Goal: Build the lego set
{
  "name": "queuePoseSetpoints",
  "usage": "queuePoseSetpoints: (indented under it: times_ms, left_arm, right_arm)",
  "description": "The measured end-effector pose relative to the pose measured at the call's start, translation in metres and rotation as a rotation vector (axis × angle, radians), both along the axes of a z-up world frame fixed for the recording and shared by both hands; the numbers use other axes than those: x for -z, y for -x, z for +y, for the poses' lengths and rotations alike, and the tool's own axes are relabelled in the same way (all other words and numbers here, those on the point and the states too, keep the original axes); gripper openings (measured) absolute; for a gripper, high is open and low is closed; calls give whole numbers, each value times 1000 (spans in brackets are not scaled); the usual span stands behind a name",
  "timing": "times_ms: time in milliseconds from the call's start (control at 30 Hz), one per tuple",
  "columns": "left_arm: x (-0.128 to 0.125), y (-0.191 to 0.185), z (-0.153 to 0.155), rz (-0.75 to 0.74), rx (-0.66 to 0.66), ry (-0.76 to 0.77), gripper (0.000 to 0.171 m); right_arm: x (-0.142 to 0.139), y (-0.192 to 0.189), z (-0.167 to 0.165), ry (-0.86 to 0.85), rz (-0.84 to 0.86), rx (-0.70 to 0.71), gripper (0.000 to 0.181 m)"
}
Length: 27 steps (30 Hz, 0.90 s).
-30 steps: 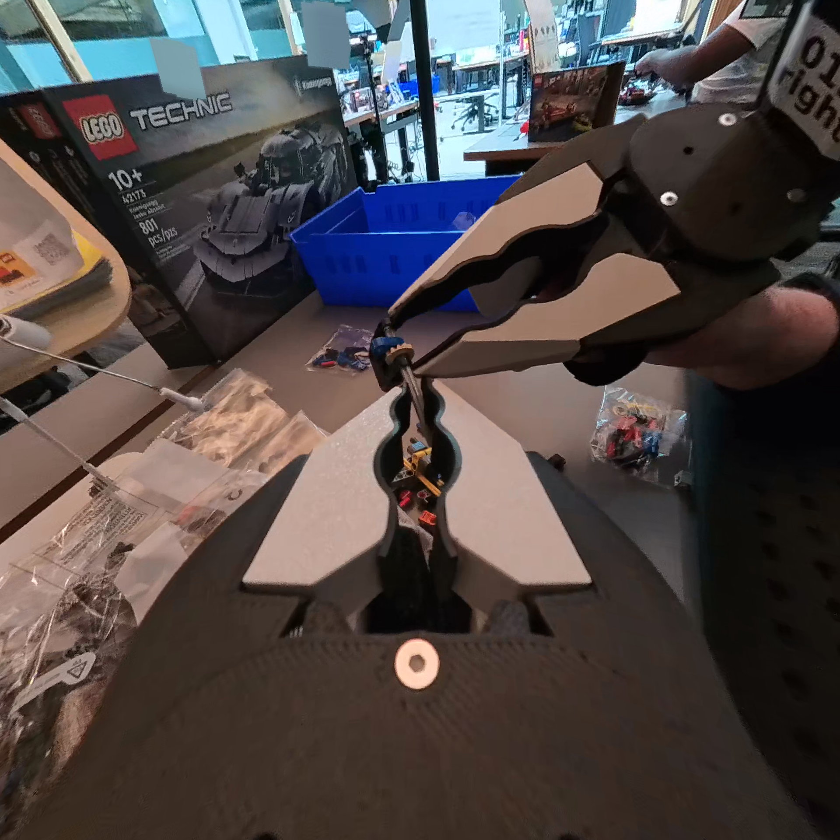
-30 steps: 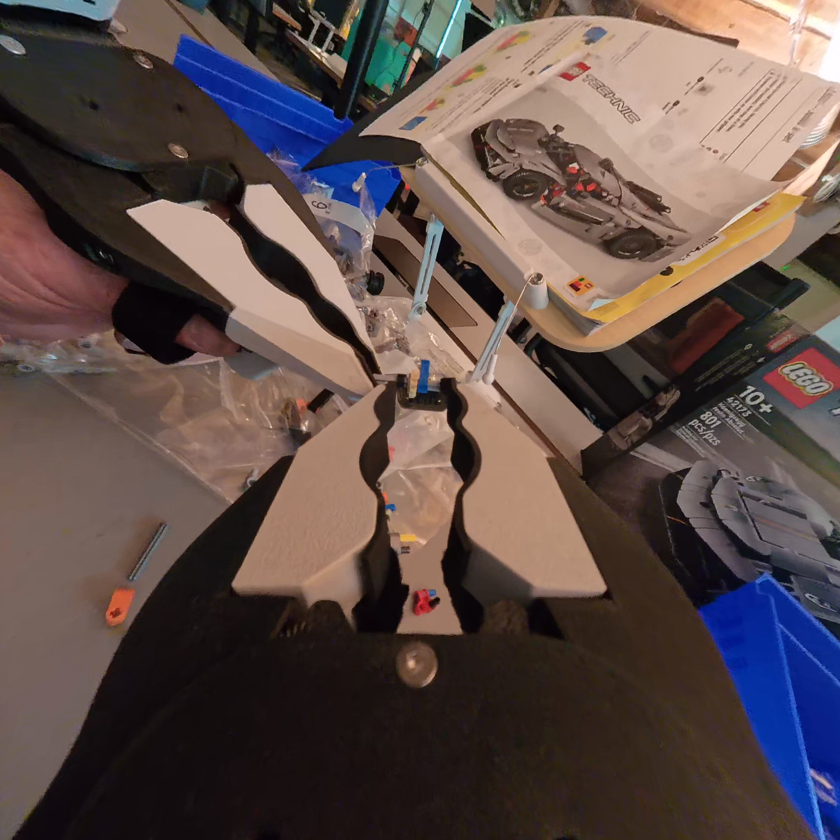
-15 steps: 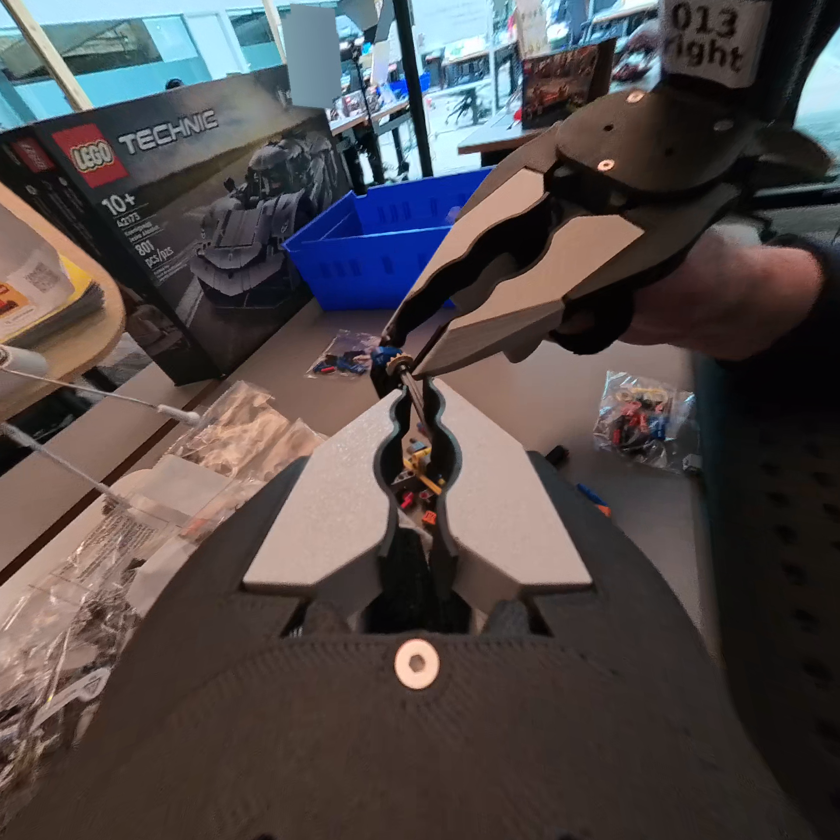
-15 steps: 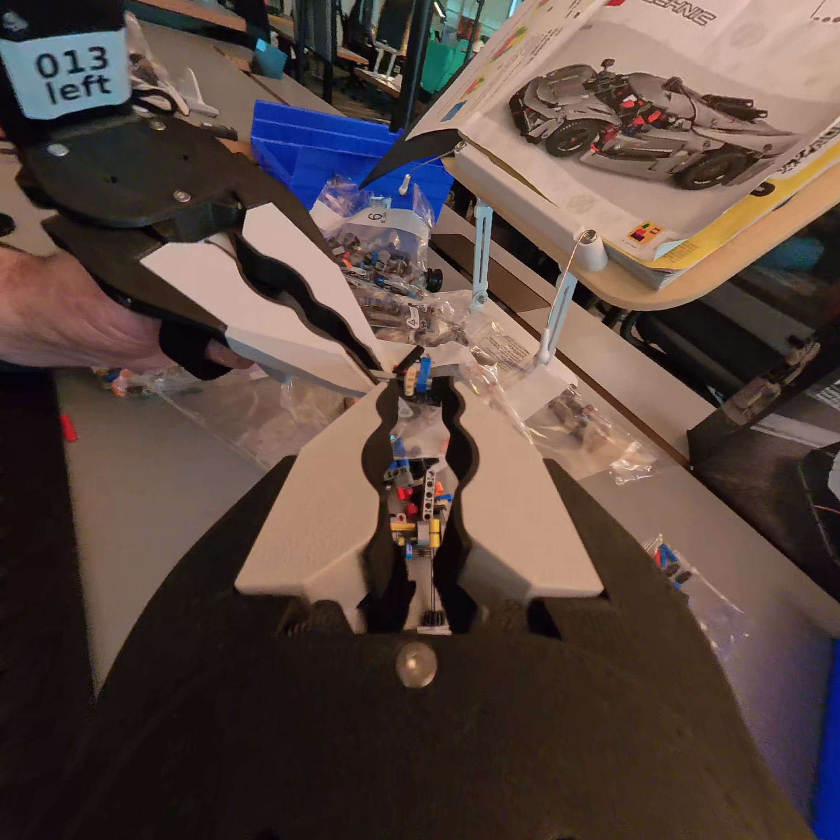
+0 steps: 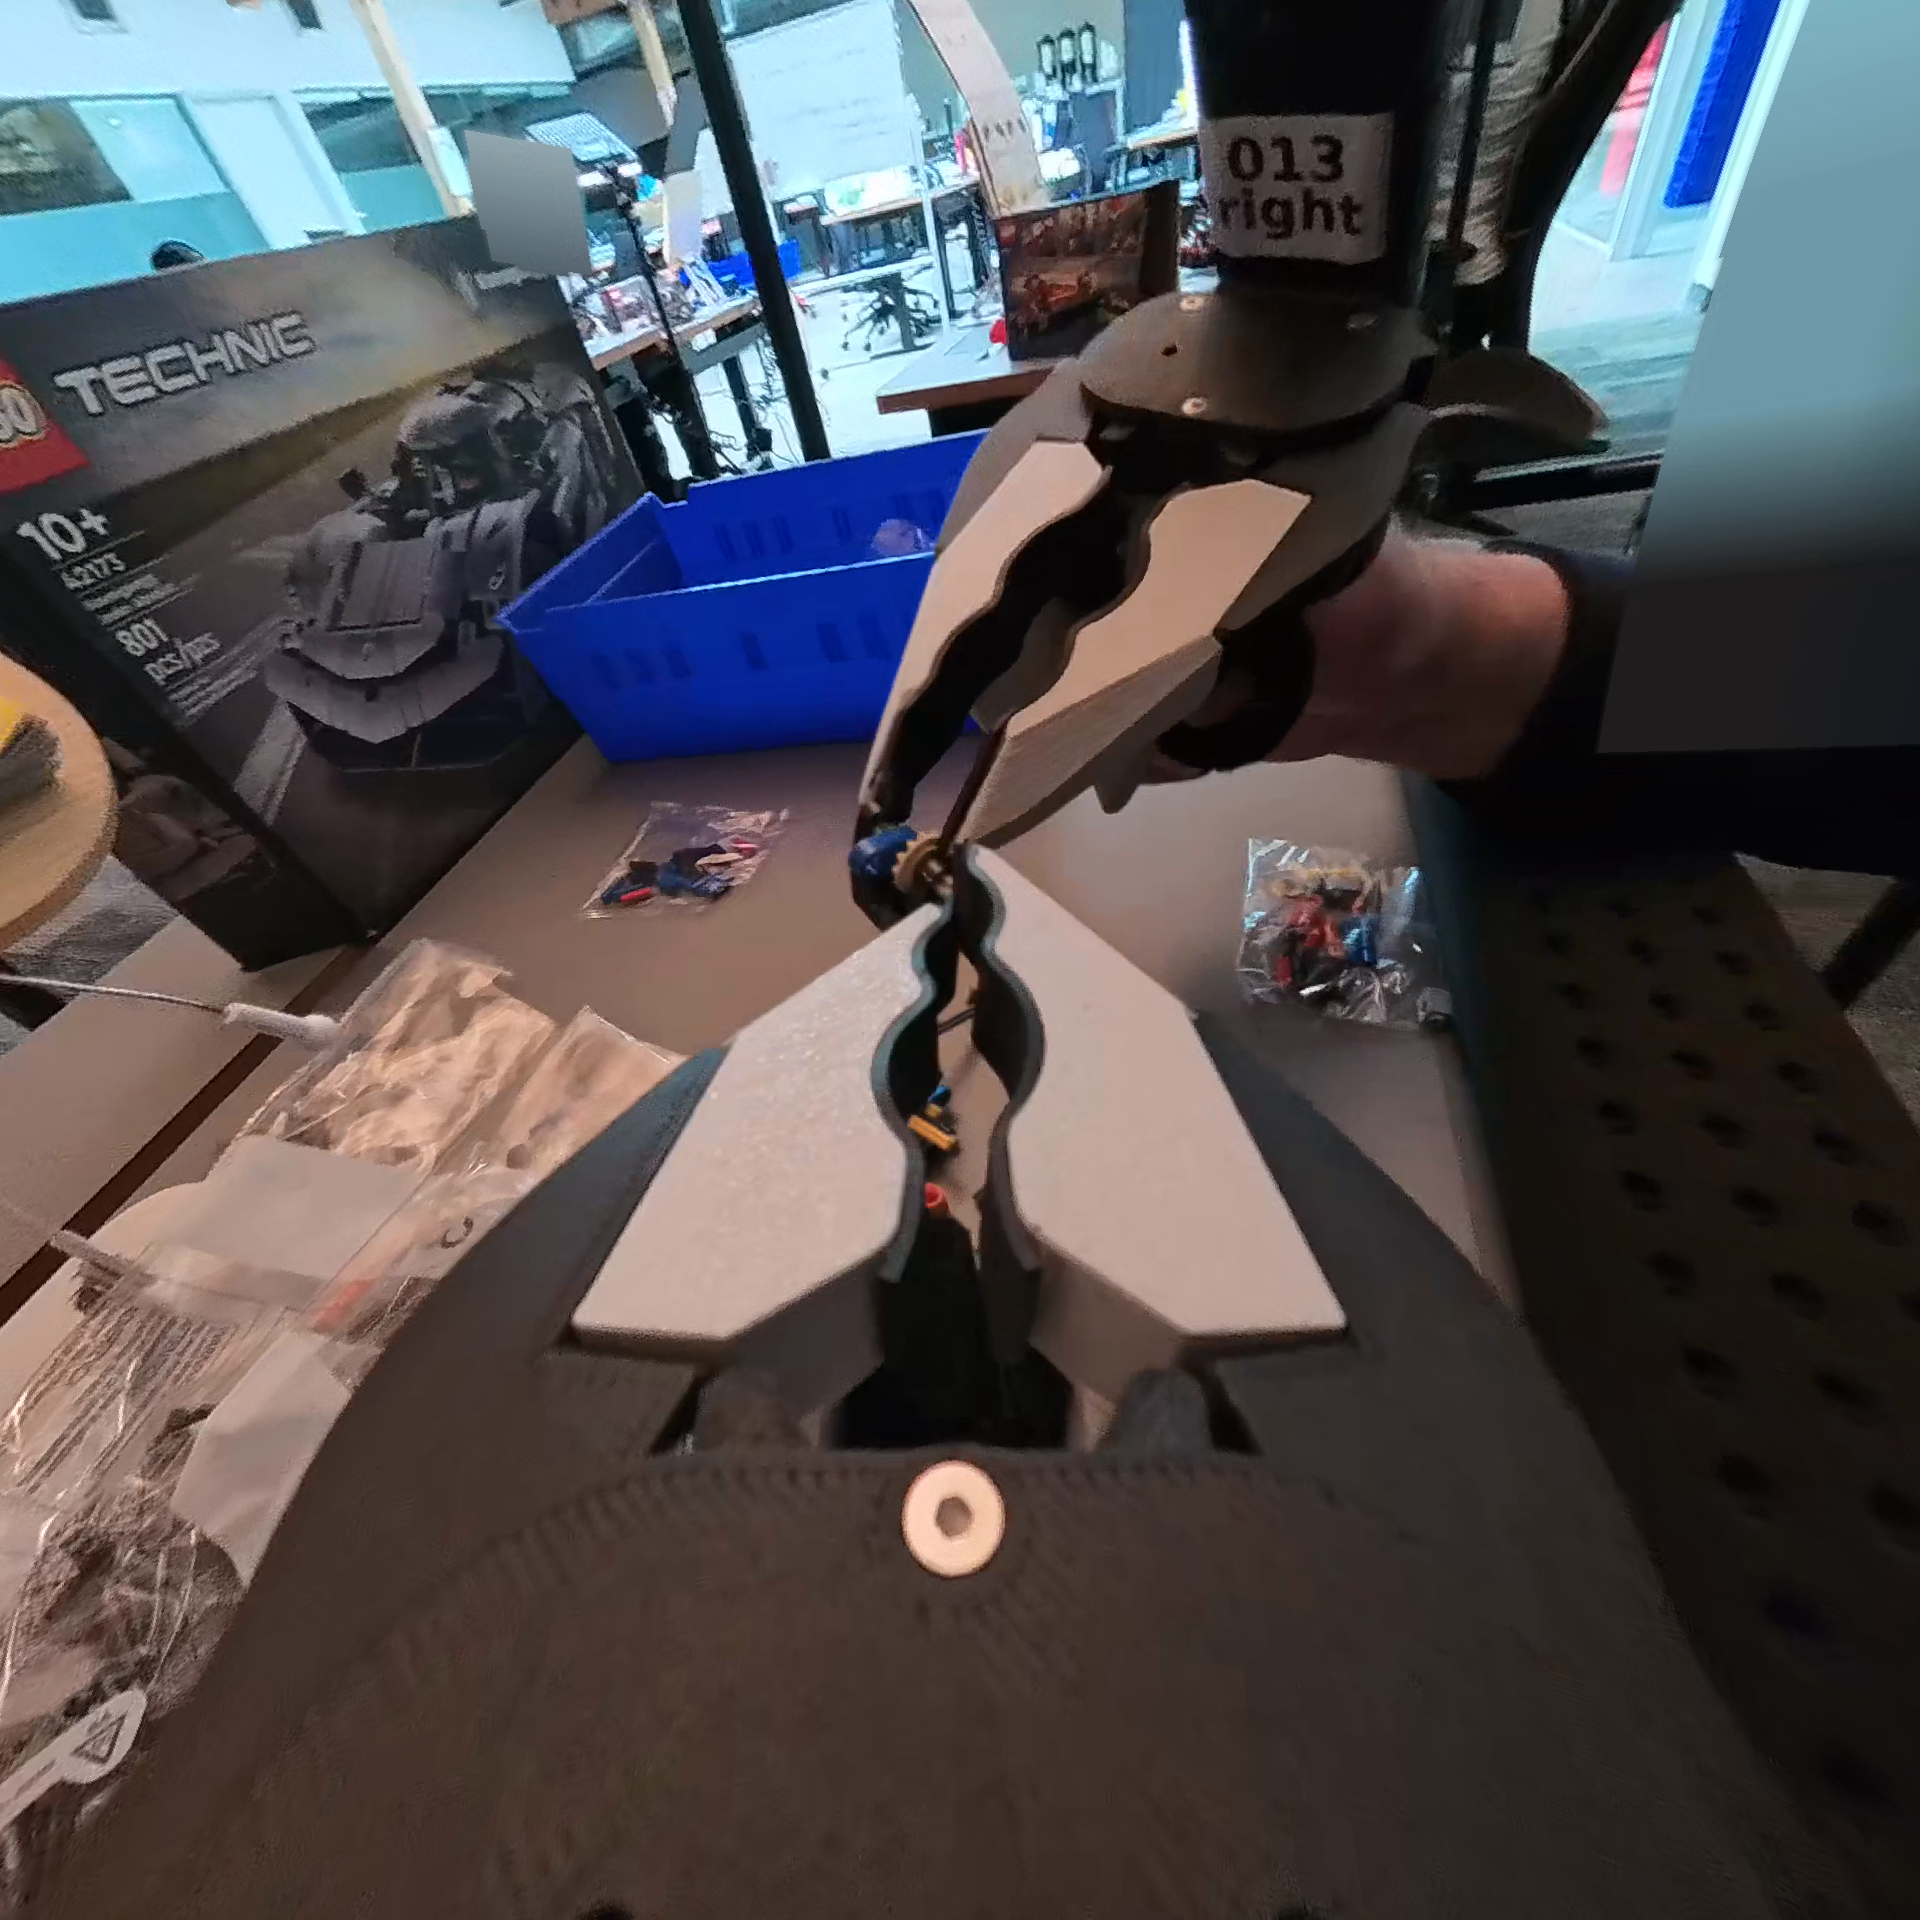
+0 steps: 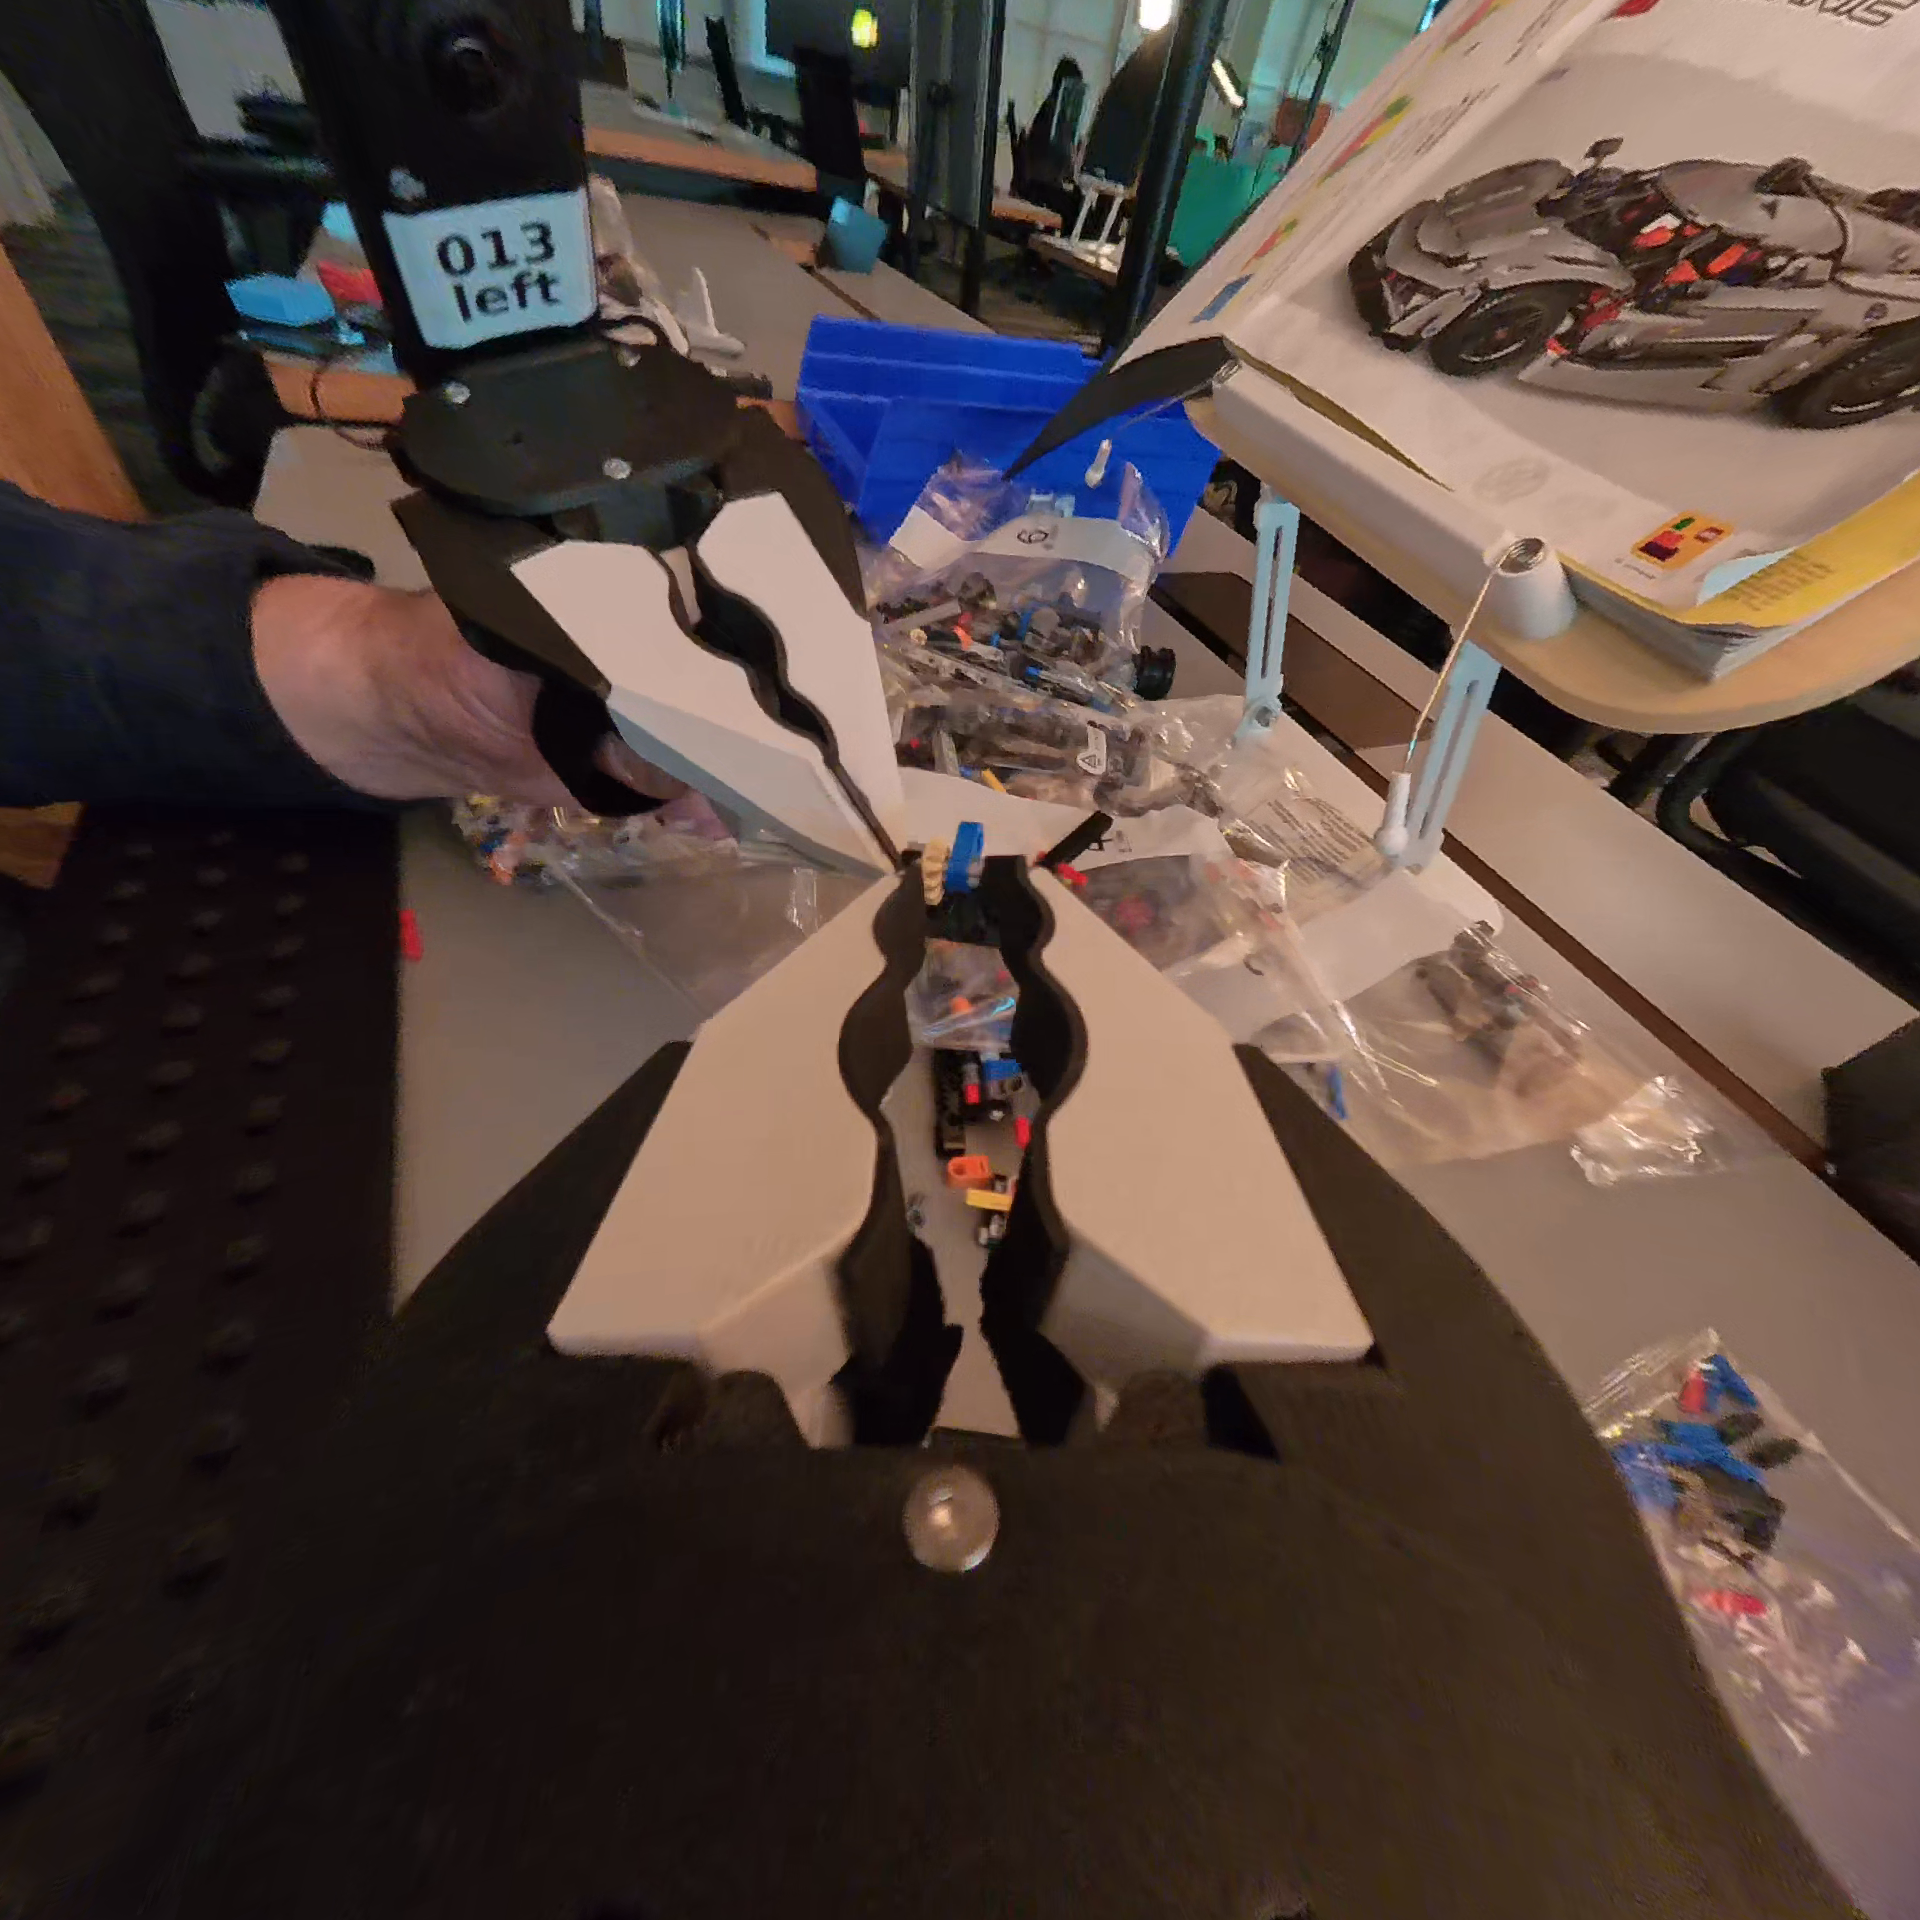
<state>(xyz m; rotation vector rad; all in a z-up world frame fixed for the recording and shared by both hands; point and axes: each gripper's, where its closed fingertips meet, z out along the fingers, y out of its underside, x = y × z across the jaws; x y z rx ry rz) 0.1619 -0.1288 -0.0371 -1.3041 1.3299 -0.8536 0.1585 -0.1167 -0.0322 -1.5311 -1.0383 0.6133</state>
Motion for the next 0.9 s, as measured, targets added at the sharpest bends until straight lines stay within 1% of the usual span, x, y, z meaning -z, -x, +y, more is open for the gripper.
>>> queuePoseSetpoints:
  times_ms: [100,267,400,467,533,633,700,733,767,833,867,900]
  left_arm:
    - [3,1,1,5,10,15,0]
    - [-1,-1,-8,-21,71,45,0]
    - [-3,0,-12,-82,166,180,0]
    - [-3,1,-13,-76,184,194,0]
    - [-2,1,-16,-83,201,201,7]
    - [-3,2,-19,-90,243,256,9]
    - [-4,3,-21,-94,260,257,12]
    - [-6,5,-20,-100,257,249,15]
    - [-10,8,-17,-116,240,241,24]
    - [-17,16,-9,-142,223,240,19]
    - [-18,19,-5,-154,211,245,20]
    - [-17,19,-5,-153,222,259,25]
  right_arm:
    - [3,0,1,-2,-23,7,12]
    - [-2,-1,-7,0,12,-59,12]
    - [-2,-1,-8,39,45,-90,13]
    - [-2,-1,-8,35,42,-93,13]
    - [-4,-3,-9,23,42,-94,13]
    - [-4,-3,-10,27,54,-112,13]
    - [-5,-4,-11,32,61,-120,13]
    - [-5,-5,-11,31,66,-122,13]
    - [-8,-5,-13,34,85,-135,13]
    - [-14,-7,-16,33,121,-162,13]
    - [-17,-7,-18,34,138,-176,13]
    - [-20,-6,-22,34,153,-202,13]
